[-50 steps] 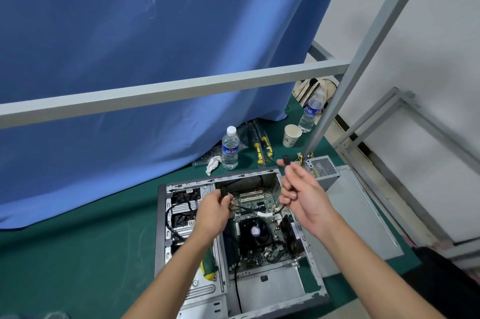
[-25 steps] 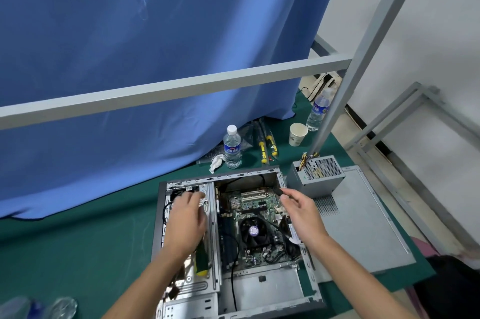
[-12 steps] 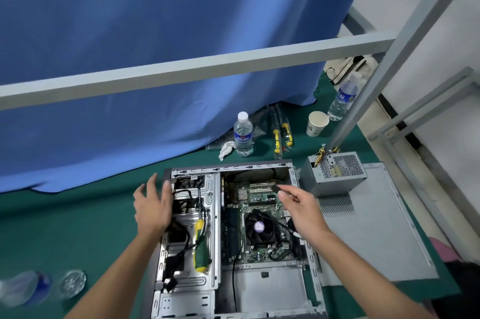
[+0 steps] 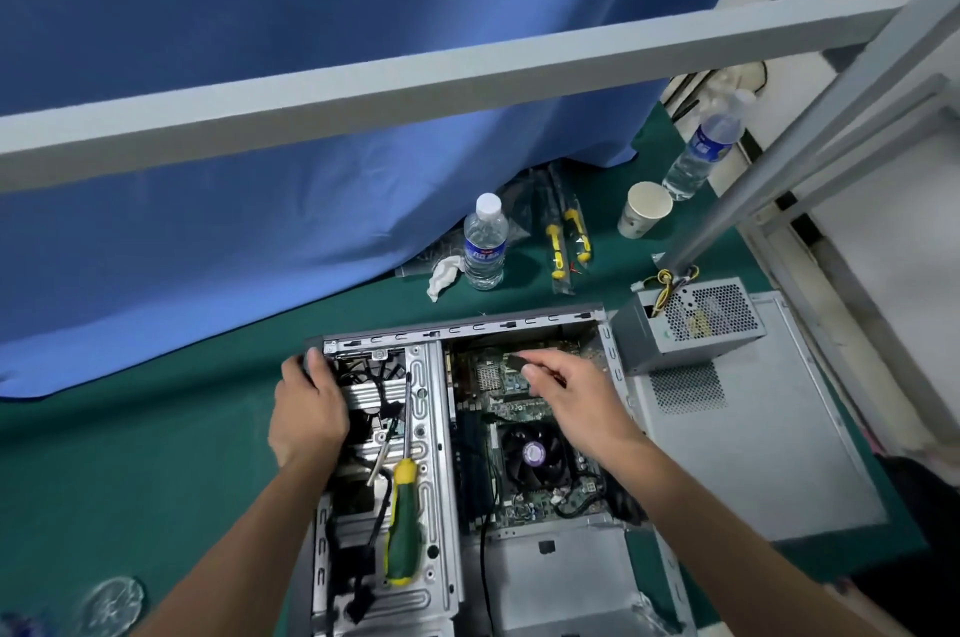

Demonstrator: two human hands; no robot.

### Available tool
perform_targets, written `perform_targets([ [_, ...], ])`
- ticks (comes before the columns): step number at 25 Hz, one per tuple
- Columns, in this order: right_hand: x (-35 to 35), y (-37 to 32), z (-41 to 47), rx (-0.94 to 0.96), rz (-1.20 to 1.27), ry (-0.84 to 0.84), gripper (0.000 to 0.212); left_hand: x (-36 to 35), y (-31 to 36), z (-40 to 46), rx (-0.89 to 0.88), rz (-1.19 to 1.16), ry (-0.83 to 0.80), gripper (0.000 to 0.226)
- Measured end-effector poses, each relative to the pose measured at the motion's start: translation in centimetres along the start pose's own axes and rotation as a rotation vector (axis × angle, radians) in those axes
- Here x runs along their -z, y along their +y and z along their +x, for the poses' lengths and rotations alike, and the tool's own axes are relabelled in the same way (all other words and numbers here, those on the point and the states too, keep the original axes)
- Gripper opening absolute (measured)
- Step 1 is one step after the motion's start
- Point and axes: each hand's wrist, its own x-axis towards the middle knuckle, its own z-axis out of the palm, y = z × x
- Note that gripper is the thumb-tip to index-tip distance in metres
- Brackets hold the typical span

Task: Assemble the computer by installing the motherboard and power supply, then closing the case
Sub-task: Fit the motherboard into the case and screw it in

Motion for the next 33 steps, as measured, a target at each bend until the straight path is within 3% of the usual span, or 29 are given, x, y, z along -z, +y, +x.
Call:
perform_targets([
  [9, -1.6, 0.3, 3.0, -0.05, -0.008, -0.066, 0.015, -0.9, 0.1, 0.4, 0.03, 0.128, 0.036, 0.042],
  [19, -3.0, 2.1, 4.9, 0.071, -0.142, -0.107, 0.026, -1.3, -0.5, 0.9, 0.002, 0.182, 0.083, 0.043],
  [33, -5.0, 2.7, 6.5, 0.181, -0.176, -0.166, 0.024, -1.7, -1.1, 1.1, 0.004, 0.198, 0.099, 0.045],
])
